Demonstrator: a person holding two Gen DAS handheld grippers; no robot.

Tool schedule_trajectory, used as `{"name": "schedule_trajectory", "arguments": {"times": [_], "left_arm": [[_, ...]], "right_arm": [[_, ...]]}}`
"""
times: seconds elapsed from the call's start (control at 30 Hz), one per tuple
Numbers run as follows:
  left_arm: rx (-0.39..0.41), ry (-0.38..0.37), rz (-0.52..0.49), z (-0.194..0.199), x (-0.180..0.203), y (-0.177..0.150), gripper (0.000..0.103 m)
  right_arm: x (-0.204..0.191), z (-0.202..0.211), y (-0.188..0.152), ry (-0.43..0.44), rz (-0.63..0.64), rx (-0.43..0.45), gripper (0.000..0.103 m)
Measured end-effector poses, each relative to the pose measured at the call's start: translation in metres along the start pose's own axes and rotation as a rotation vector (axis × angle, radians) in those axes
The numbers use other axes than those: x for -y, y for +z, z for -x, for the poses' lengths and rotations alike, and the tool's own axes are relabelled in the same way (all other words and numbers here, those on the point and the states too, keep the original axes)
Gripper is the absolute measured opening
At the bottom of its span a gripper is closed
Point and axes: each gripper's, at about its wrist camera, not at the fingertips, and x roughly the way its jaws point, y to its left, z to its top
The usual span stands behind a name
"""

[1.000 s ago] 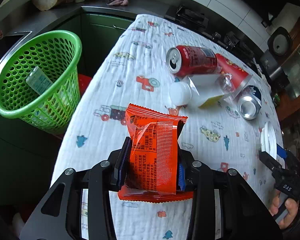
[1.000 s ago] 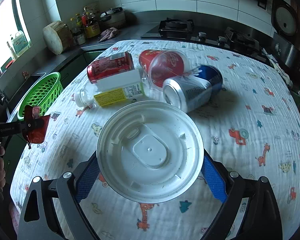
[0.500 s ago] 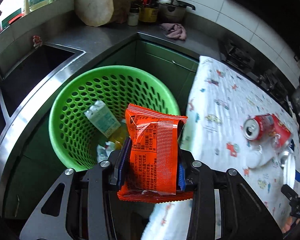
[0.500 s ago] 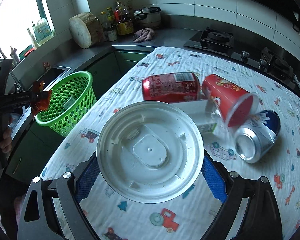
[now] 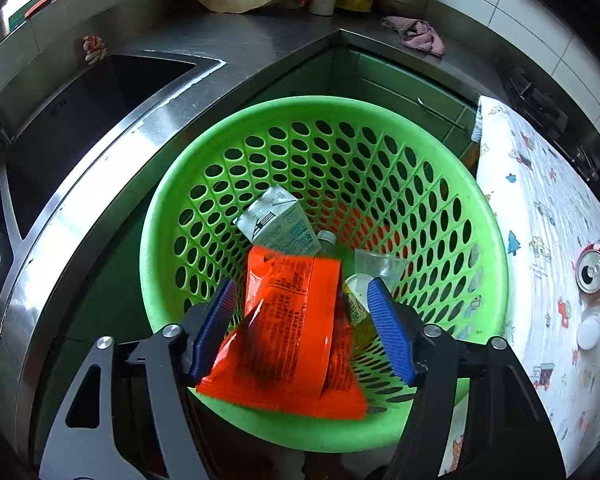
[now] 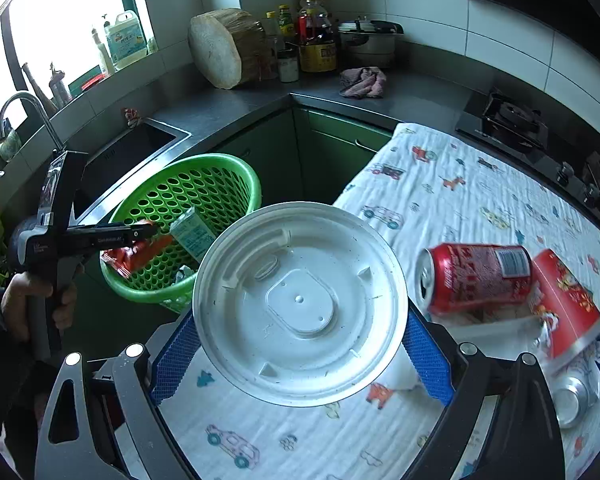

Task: Collect trash
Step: 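Carry the red bag and white lid over the green basket and release both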

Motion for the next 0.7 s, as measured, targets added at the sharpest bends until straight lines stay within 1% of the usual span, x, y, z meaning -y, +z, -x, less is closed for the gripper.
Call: {"name": "schedule_trajectory", "arguments": {"times": [0.13,0.37,0.43,0.57,0.7], "left_arm": [[0.006,-0.030,0.013,-0.002,-0.010,-0.003,0.072],[0.016,-0.031,0.050,0.001,-0.033,-0.009,0.074],[0.022,-0.058,0.060,0.005,-0.039,-0.011,0.074],[0.046,-0.048,0.045,0.015,-0.039,-0.012,0.074],[0.072,-0.054,0.057,0.027,-0.046,-0.012,0.074]], "right_arm": [[-0.022,-0.022,0.025,0.024,0.032,0.001,0.090],[-0.064,-0.061,0.059,0.082,0.088,-0.010,0.090],[-0.076,-0.073,0.067,0.093,0.101,-0.016,0.090],[-0.095,-0.094,0.074,0.118,0.125,-0.035,0.090],[-0.105,-0.109,0.079,0.127,0.123,-0.046,0.090]]}}
